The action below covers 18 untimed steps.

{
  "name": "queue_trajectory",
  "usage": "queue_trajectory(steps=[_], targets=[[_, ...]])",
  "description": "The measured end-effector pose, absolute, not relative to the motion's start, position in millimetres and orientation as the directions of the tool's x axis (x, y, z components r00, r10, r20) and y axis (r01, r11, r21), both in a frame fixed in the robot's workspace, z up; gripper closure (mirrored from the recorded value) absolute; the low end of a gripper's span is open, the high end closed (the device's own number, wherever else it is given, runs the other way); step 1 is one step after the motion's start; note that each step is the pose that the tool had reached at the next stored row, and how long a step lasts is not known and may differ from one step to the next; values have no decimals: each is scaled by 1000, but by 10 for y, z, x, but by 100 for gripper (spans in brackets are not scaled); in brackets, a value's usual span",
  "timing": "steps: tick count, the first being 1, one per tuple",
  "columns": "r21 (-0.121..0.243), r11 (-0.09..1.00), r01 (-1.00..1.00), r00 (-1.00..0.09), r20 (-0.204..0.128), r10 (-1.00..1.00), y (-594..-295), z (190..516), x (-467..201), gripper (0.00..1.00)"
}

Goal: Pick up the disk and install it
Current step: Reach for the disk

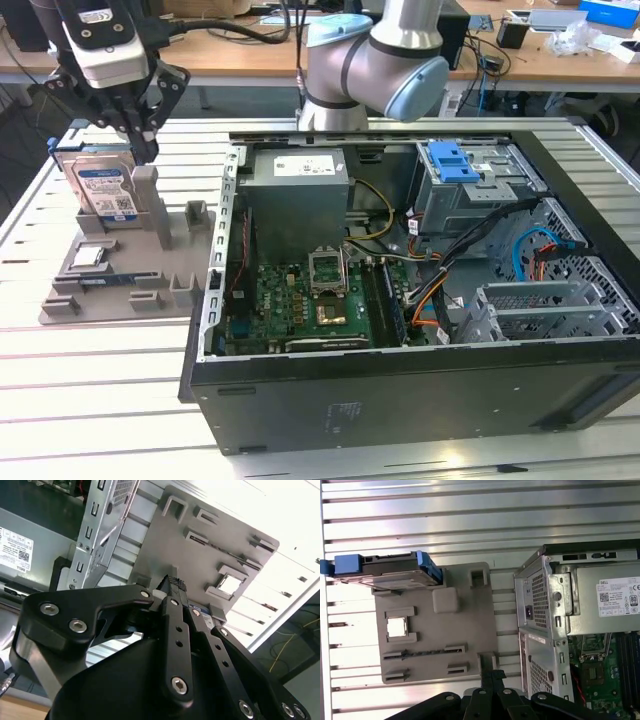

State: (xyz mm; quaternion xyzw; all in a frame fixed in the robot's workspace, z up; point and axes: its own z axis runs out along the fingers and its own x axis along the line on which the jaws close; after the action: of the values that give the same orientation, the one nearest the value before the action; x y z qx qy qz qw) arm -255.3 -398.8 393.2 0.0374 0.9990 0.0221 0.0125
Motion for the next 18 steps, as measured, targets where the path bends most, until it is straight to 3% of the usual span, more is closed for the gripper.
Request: queue_trajectory(steps=[18], targets=[[45, 996, 74, -997, -23, 75, -3988, 3933, -2932, 89]])
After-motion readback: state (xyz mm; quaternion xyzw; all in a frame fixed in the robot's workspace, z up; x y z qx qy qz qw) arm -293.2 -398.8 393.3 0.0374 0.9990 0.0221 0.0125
